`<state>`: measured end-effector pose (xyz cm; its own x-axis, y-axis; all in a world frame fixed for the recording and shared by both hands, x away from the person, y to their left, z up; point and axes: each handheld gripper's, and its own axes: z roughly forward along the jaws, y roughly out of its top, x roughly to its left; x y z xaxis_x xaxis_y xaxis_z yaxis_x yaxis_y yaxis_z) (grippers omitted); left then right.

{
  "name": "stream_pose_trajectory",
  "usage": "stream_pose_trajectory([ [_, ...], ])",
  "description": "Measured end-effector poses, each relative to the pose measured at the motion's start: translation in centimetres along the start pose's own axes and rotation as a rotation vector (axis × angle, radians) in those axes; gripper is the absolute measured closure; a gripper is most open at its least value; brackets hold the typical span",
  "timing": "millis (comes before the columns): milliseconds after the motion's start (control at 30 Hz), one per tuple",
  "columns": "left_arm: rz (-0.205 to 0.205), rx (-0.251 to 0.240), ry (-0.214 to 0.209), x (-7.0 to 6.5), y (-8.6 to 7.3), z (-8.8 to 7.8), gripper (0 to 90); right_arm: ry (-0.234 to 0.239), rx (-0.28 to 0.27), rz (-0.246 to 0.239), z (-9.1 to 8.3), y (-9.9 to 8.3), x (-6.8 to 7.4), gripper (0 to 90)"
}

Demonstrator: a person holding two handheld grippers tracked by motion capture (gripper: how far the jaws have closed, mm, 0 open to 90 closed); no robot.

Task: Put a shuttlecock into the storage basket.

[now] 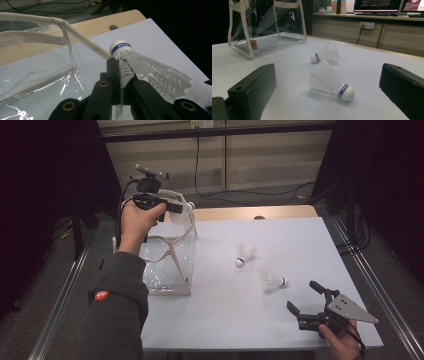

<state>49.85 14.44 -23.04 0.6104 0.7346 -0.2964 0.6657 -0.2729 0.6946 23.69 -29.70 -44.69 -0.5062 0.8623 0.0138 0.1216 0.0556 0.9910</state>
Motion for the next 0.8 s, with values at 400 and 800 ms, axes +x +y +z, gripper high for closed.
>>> stream_pose_trajectory([
  [400, -0.007, 0.006, 0.009, 0.4, 0.1, 0.8, 89.4, 0.001, 0.001, 0.000, 0.0, 0.0, -0.1, 0.8],
  [800, -0.020, 0.000, 0.035, 1.1, 0.2, 1.2, 89.3, 0.000, 0.003, 0.000, -0.1, 0.0, -0.2, 0.8],
])
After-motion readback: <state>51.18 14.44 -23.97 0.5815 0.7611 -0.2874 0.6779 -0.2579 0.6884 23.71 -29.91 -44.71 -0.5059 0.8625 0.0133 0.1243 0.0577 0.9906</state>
